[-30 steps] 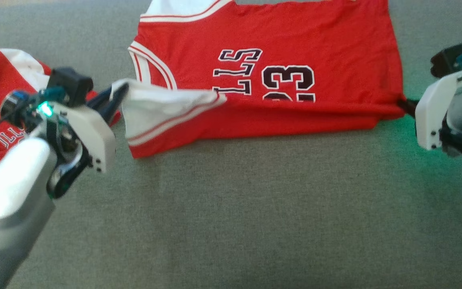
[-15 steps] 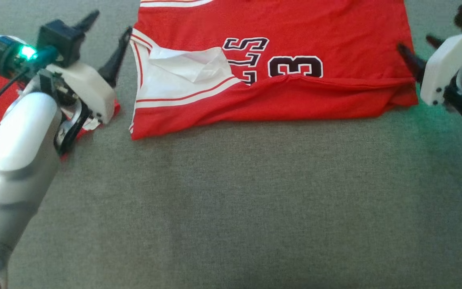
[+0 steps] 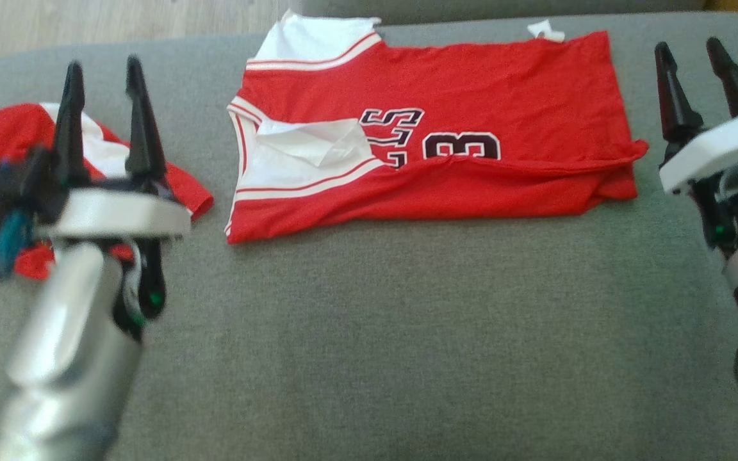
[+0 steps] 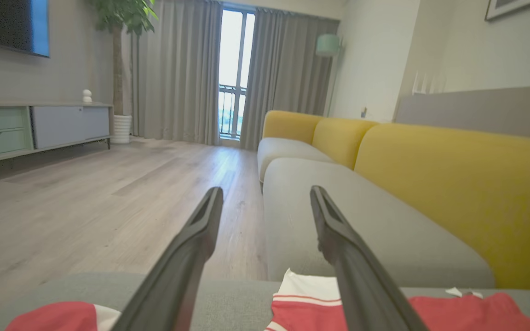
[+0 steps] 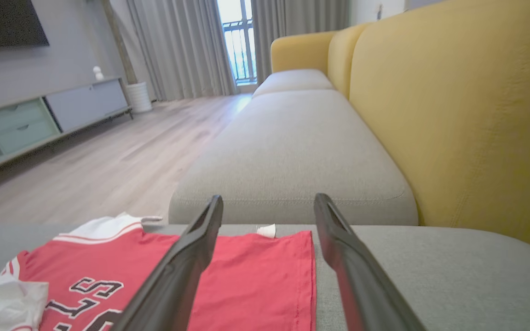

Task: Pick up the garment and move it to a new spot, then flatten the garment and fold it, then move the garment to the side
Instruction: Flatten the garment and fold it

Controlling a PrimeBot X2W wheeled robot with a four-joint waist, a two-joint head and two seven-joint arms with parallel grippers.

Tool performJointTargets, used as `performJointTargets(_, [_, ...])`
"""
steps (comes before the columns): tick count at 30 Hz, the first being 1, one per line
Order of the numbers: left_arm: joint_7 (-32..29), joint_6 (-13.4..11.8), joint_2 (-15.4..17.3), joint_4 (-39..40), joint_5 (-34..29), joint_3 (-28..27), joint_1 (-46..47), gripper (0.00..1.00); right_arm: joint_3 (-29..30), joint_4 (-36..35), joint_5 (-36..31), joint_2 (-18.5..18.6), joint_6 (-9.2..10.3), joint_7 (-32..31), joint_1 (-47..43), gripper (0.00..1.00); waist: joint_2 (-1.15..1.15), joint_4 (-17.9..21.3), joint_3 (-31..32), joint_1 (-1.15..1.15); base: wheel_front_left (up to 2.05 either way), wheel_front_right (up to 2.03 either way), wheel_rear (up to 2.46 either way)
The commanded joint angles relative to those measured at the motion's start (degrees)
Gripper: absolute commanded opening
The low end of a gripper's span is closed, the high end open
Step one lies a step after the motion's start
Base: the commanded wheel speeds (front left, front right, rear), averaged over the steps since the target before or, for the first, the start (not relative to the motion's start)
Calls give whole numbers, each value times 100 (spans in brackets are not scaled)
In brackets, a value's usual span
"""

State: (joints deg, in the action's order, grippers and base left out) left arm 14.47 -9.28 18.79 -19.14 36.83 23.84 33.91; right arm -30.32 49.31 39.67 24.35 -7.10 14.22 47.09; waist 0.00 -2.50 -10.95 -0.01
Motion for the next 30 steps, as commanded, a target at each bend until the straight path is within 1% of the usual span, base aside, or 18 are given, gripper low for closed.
performJointTargets(1, [50, -78, -53, 589, -208, -561, -300, 100, 556, -540, -408, -137, -39, 74, -378, 100, 0, 40, 173, 1, 0, 0, 0])
performJointTargets(2, [50, -78, -186, 799, -306, -728, -568, 100, 872, -749, -657, -251, -39, 75, -649, 100, 0, 51, 214, 1, 0, 0, 0])
performJointTargets(3, [50, -78, -186, 799, -306, -728, -568, 100, 872, -749, -657, -251, -39, 75, -649, 100, 0, 51, 214, 1, 0, 0, 0])
performJointTargets(4, [50, -53, -302, 964, -434, -844, -816, 100, 1180, -921, -934, -373, -39, 75, -935, 100, 0, 56, 250, 1, 0, 0, 0])
performJointTargets(6, [51, -1, -548, 1138, -668, -1032, -1262, 100, 1820, -1221, -1419, -712, -39, 76, -1514, 100, 0, 57, 341, 1, 0, 0, 0])
performJointTargets(9, [51, 133, -850, 1157, -1015, -1158, -1769, 100, 2508, -1644, -2120, -1245, -39, 76, -2274, 100, 0, 71, 467, 1, 0, 0, 0])
performJointTargets(11, [51, 228, -1024, 1110, -1195, -1257, -2028, 100, 2791, -1911, -2512, -1584, -39, 76, -2685, 100, 0, 102, 534, 1, 0, 0, 0])
performJointTargets(14, [52, 366, -1218, 979, -1403, -1406, -2298, 100, 3102, -2203, -2881, -1903, -39, 77, -3118, 100, 0, 147, 582, 1, 0, 0, 0])
performJointTargets(17, [52, 513, -1339, 830, -1554, -1514, -2393, 100, 3241, -2410, -3054, -2047, -39, 77, -3330, 100, 0, 191, 584, 1, 0, 0, 0])
performJointTargets(22, [52, 698, -1452, 620, -1730, -1637, -2280, 100, 3256, -2672, -3143, -2122, -39, 10, -3382, 100, 0, 291, 481, 1, 0, 0, 0])
performJointTargets(26, [52, 739, -1490, 220, -1853, -1617, -2045, 100, 3263, -2872, -3178, -2138, -39, -64, -3340, 100, 0, 364, 334, 1, 0, 0, 0])
performJointTargets(30, [30, 667, -1506, -358, -1946, -1554, -1741, 100, 3243, -3040, -3197, -2144, -39, -119, -3293, 100, 0, 442, 173, 1, 0, 0, 0])
